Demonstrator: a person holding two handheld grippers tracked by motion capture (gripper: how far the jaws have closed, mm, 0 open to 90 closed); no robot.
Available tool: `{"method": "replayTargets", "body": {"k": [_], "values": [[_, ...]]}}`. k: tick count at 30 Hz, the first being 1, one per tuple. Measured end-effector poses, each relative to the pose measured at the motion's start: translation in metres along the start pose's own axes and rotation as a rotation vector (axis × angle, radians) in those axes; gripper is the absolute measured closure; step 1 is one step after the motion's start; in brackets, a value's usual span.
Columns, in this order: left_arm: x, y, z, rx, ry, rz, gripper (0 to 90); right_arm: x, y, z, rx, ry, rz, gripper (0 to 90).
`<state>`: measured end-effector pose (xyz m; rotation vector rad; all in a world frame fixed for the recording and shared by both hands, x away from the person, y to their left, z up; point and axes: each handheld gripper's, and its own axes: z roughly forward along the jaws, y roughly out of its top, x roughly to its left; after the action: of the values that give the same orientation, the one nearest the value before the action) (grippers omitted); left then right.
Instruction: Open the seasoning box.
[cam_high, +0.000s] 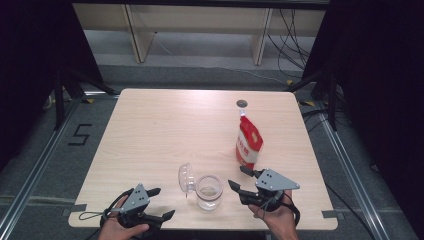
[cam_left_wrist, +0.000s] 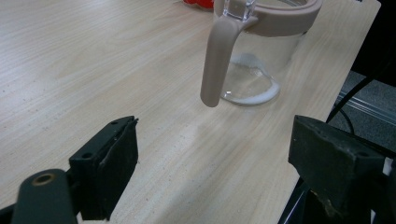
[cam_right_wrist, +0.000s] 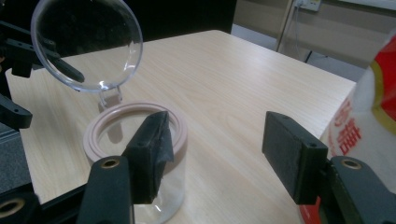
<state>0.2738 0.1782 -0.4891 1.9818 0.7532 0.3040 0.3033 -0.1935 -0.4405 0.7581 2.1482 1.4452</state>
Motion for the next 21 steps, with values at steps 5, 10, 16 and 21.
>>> {"method": "replayTargets", "body": {"k": [5,10,16,21], "values": [[-0.001,0.0,-0.001,-0.002,0.004,-0.004,15.6,-0.007,-0.008,-0.008,0.01,-0.031,0.016,40.8],[0.0,-0.001,-0.001,0.0,0.007,0.0,15.6,-0.011,-0.015,-0.016,0.023,-0.059,0.039,39.6],[0.0,-0.001,-0.001,0.0,0.007,-0.004,15.6,-0.019,-0.024,-0.023,0.033,-0.074,0.066,37.2],[-0.001,-0.001,-0.001,0.009,0.011,0.002,15.6,-0.025,-0.031,-0.027,0.041,-0.115,0.079,33.8]]}}
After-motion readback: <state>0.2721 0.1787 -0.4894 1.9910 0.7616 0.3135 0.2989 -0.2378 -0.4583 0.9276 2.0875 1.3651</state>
